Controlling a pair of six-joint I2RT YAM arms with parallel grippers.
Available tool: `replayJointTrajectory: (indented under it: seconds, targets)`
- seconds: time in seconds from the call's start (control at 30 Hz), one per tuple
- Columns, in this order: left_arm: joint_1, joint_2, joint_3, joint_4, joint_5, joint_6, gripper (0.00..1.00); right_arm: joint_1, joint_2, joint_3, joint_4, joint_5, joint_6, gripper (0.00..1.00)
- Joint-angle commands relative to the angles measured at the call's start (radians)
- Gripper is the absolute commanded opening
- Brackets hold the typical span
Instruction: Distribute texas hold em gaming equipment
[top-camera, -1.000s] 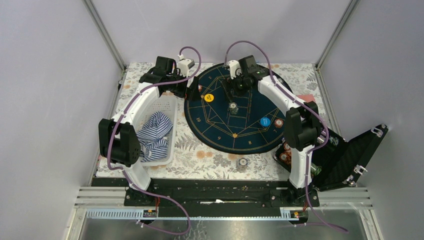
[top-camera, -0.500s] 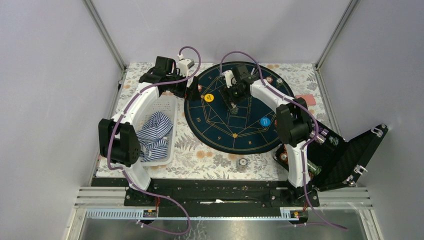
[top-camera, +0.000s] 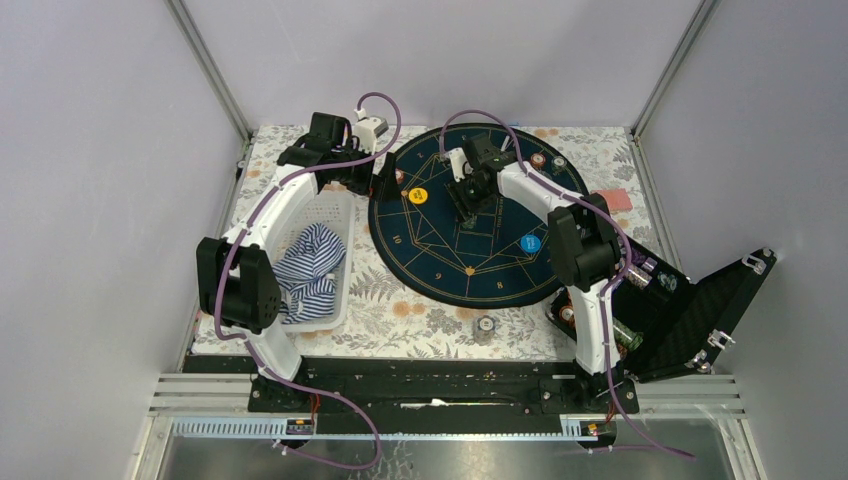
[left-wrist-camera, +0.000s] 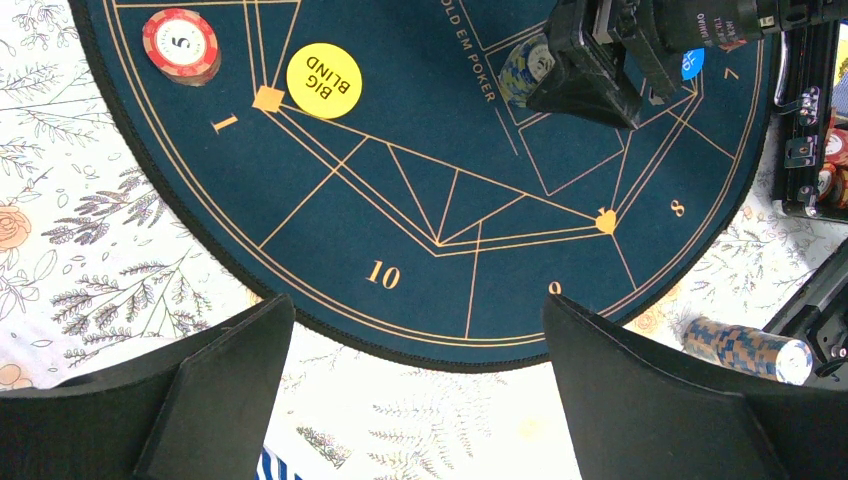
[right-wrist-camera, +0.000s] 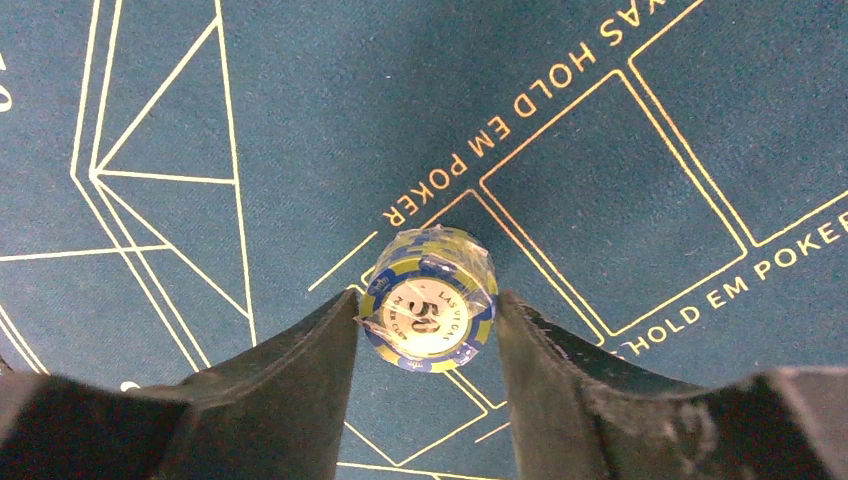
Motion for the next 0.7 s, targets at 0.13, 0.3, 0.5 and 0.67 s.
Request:
replayJointTrajectory:
  seconds: [0.13, 0.3, 0.5, 0.67]
  targets:
    - [0.007, -0.042, 0.008, 0.044, 0.024, 0.004, 0.99, 0.009, -0.049, 0.011, -0.014, 0.025, -0.009, 0.46]
    - [0.009, -0.04, 0.007, 0.044, 0.023, 0.005, 0.99, -0.008, -0.145, -0.024, -0.032, 0.03, -0.025, 0.4]
    - [0.009, -0.04, 0.004, 0.044, 0.019, 0.007, 0.99, -0.079, -0.291, -0.141, -0.054, -0.022, -0.048, 0.38]
    - [0.009, -0.046, -0.001, 0.044, 0.019, 0.007, 0.99, -0.141, -0.452, -0.363, -0.037, -0.035, -0.073, 0.37]
